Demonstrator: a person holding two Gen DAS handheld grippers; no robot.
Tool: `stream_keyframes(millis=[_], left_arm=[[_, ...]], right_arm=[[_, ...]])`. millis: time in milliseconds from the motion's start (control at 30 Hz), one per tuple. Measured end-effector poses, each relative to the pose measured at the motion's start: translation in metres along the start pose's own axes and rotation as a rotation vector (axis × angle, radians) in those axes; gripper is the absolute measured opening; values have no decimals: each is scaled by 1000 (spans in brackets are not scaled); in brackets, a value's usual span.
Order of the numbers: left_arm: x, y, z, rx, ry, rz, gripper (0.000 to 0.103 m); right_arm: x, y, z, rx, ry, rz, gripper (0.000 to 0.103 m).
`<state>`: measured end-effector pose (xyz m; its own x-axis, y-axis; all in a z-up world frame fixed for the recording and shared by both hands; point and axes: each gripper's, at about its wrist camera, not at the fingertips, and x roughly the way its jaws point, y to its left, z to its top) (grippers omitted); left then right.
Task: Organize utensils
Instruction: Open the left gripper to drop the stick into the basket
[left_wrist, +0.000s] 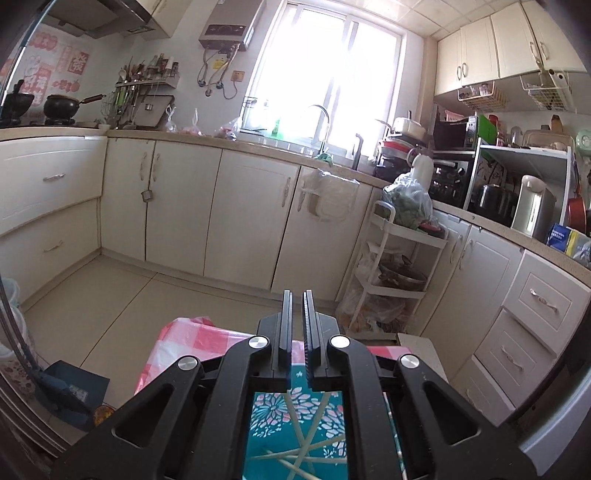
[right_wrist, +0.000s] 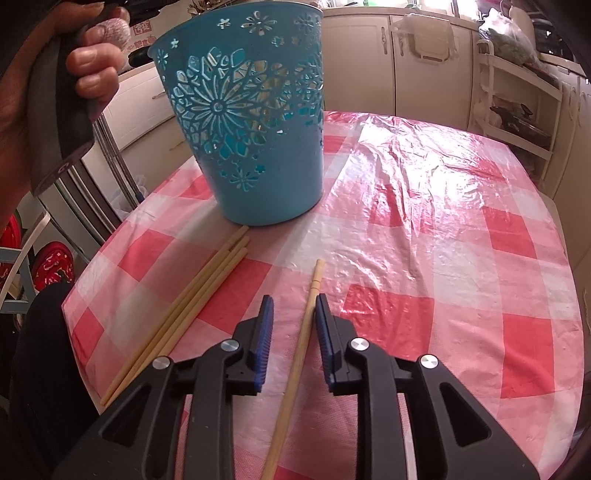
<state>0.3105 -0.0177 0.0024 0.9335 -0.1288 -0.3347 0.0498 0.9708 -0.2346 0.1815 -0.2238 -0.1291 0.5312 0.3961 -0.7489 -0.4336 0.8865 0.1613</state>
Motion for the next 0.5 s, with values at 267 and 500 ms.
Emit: stream_keyframes(millis=[267, 500], left_arm=[[-51, 20, -25, 3, -3, 62, 41], [-97, 72, -72, -51, 9, 223, 70]], right_arm=[[-1, 2, -2, -8, -4, 5, 28], [-1, 9, -2, -14, -3, -2, 40]])
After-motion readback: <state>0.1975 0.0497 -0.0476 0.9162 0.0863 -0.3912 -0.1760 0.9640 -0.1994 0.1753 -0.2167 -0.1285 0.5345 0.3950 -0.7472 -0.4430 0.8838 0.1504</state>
